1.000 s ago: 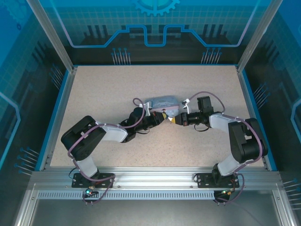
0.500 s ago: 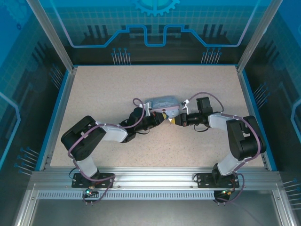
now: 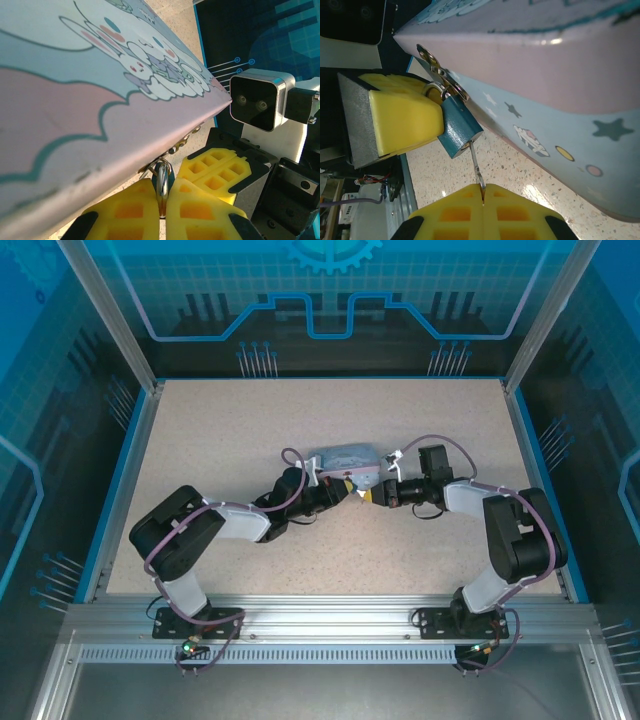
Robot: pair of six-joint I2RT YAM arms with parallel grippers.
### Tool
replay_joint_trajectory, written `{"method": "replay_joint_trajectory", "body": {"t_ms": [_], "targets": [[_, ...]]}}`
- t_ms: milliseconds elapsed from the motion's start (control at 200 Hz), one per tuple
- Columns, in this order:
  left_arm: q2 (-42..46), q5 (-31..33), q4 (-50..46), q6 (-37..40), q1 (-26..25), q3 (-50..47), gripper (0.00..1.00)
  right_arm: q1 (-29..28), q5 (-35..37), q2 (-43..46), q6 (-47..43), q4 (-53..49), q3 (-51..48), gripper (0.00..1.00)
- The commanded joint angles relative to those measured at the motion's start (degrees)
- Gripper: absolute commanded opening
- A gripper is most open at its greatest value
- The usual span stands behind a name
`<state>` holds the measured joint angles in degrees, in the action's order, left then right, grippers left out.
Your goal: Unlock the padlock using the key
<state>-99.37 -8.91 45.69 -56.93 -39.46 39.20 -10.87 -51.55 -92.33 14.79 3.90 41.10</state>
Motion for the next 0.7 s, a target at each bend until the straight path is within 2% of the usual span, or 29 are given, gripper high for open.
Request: {"method": "replay_joint_trajectory", "body": {"t_ms": [0,695], "targets": [[0.89,-1.46,2.13,0.00,0.45,-0.09,0.00,-0.23,-2.15,0.41,0.22,1.28,-0.08,0.00],[1.61,-3.09,2.27,-0.75,0.44,-0.17,0.00,-0.99,-2.06,-2.06,1.43,4.53,0.41,0.00]]}}
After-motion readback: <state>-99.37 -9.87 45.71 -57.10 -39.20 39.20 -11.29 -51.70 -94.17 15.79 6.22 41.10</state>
